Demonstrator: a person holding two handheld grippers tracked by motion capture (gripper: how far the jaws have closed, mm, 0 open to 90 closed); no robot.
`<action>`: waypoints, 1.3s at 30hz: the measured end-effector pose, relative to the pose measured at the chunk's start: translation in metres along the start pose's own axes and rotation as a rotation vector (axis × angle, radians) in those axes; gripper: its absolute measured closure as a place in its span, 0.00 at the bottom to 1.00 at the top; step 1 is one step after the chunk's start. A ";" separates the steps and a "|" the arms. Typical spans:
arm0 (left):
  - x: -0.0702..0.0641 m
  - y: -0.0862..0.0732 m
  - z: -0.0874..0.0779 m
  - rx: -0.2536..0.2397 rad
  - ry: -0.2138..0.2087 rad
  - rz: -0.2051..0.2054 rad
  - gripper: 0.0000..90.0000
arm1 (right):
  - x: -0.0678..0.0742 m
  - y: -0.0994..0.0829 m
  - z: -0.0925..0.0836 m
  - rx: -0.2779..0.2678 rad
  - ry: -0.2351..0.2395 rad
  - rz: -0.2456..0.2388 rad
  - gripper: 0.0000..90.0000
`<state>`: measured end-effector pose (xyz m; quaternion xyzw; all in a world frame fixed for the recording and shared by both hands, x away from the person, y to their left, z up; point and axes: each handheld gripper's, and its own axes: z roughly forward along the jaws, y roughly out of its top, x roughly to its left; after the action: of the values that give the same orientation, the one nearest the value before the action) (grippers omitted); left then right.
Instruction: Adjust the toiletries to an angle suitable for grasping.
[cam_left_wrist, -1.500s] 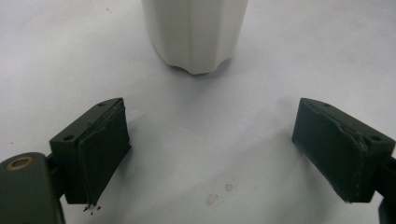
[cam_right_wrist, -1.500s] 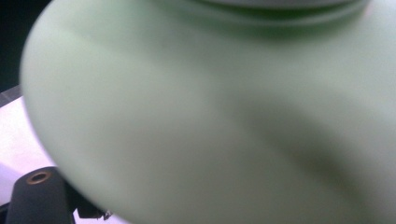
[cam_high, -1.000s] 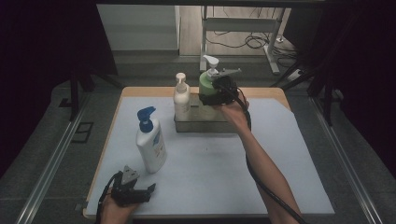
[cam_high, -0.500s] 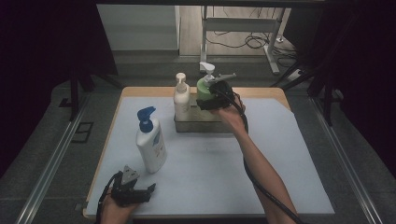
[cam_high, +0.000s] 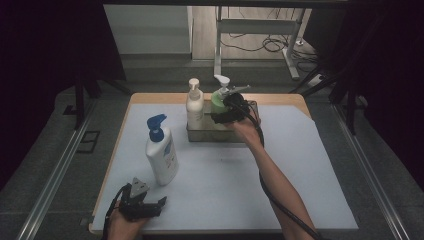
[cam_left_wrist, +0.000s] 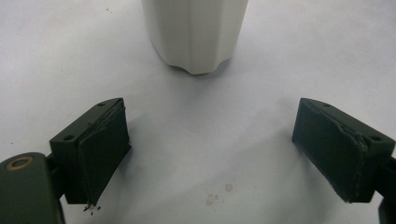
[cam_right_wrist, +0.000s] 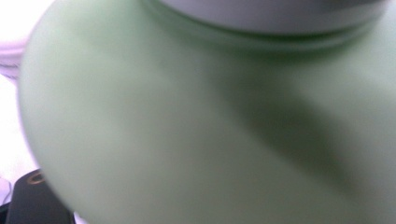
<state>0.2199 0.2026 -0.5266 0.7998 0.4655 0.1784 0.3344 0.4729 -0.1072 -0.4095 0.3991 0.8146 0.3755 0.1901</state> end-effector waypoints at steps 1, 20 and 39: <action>0.000 0.000 0.000 0.000 0.000 0.000 0.12 | 0.000 -0.001 0.001 0.001 -0.001 0.000 0.14; 0.000 0.000 0.000 0.001 -0.001 0.000 0.12 | -0.004 -0.010 0.005 -0.018 0.025 0.005 0.13; 0.000 0.000 0.000 -0.001 -0.001 -0.001 0.12 | -0.010 -0.029 -0.027 -0.038 0.085 0.007 0.21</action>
<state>0.2199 0.2024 -0.5268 0.7993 0.4658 0.1782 0.3352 0.4479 -0.1397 -0.4142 0.3820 0.8133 0.4081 0.1615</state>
